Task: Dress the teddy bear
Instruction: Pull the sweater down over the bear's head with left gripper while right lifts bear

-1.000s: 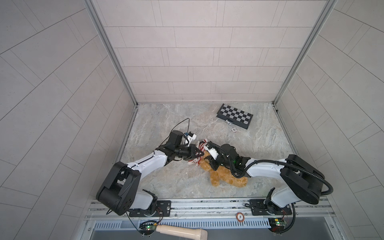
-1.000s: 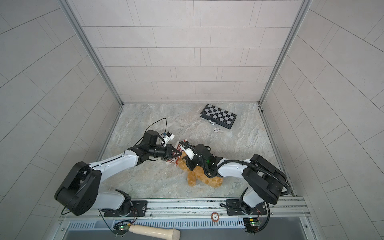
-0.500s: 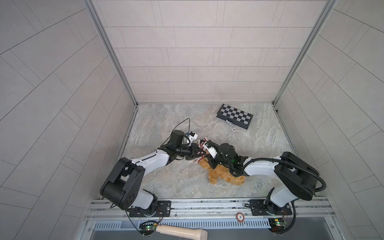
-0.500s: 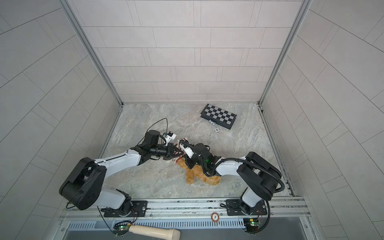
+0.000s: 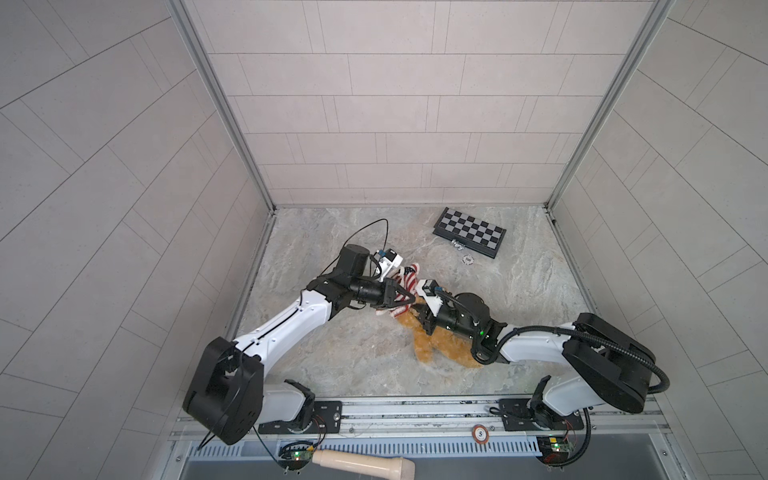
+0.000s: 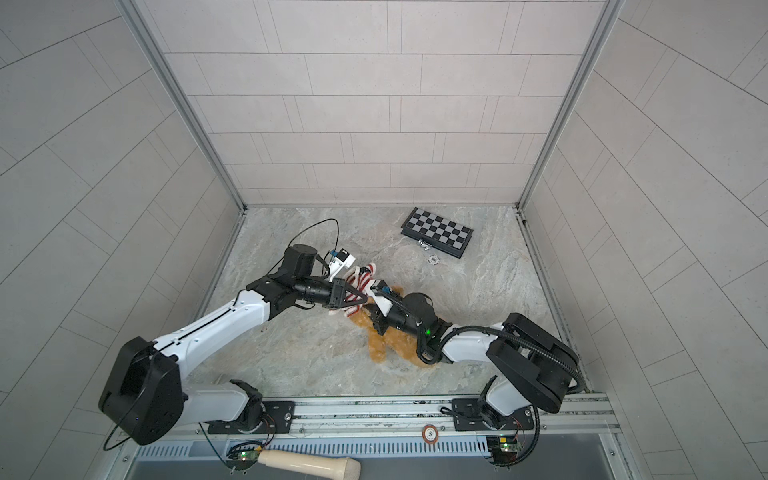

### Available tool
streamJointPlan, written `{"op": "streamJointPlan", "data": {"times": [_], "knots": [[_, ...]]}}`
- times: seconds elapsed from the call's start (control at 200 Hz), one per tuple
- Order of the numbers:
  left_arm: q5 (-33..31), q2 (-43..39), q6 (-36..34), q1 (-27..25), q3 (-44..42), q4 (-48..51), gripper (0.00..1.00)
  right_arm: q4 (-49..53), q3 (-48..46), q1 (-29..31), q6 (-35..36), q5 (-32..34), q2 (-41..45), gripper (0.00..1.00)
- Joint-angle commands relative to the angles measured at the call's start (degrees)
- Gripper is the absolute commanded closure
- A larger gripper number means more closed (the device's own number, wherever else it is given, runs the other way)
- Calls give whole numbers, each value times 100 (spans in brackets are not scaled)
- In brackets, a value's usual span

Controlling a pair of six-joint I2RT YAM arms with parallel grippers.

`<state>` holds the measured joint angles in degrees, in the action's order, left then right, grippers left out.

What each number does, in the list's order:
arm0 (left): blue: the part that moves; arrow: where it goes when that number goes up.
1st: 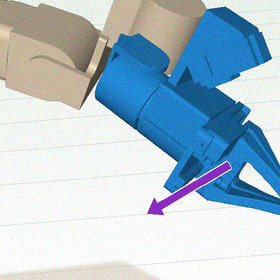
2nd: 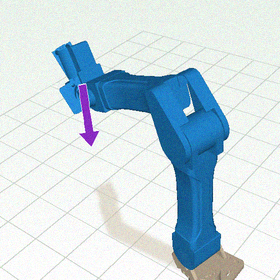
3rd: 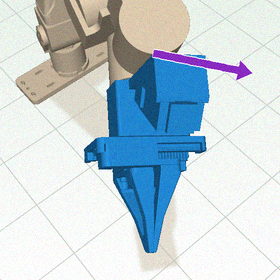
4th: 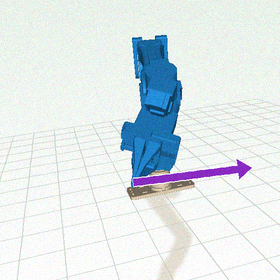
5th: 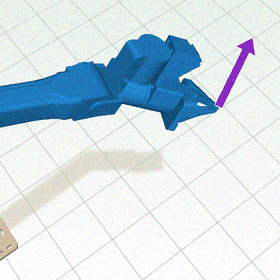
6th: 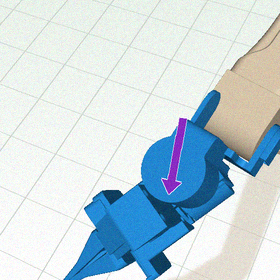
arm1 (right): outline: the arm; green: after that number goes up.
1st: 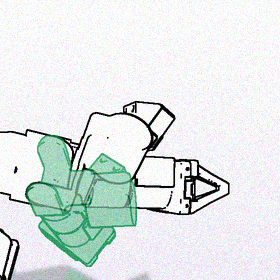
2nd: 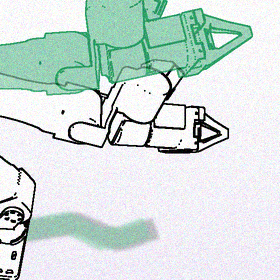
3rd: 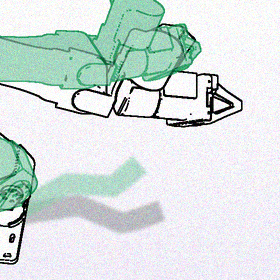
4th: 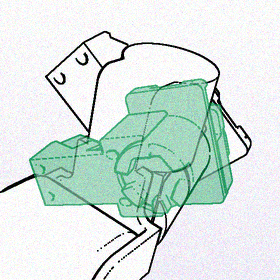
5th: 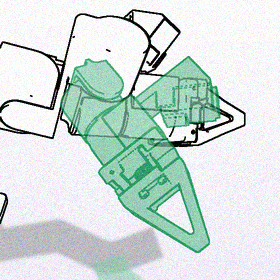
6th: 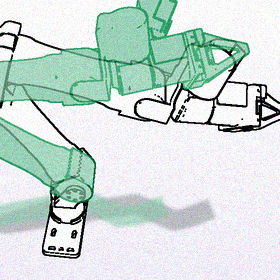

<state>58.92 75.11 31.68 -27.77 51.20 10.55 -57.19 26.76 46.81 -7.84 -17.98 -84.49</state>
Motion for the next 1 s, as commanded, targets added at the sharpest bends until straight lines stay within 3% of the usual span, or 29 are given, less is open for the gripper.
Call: {"op": "streamJointPlan", "data": {"times": [0.0, 0.12, 0.235, 0.436, 0.571, 0.641, 0.751, 0.866, 0.996], "knots": [[10, -126, -626, -9, 355, 864, 100, -1431, 142, -10, 110, 18, 11, 100], [-190, -295, -772, -43, 572, 1241, 100, -2245, 83, -70, 48, 225, -183, 100], [-440, -434, -883, -53, 684, 1503, 100, -2370, 248, -135, 143, 219, -324, 100], [-952, -618, -921, -53, 795, 1611, 80, -2445, 371, -180, 343, 108, -446, 100], [-1042, -621, -778, -51, 889, 1521, 79, -2445, 346, -172, 541, 99, -347, 100], [-1139, -629, -692, -289, 927, 1428, 76, -2446, 344, -156, 606, 84, -314, 100], [-1098, -701, -325, -355, 917, 990, 55, -2446, 285, -144, 640, 101, -233, 100], [-772, -919, -93, -372, 959, 747, 54, -2444, 175, -145, 743, 128, -50, 100], [-618, -1270, -252, -356, 1081, 1120, 51, -2437, 42, -170, 829, 199, 189, 100]]}}
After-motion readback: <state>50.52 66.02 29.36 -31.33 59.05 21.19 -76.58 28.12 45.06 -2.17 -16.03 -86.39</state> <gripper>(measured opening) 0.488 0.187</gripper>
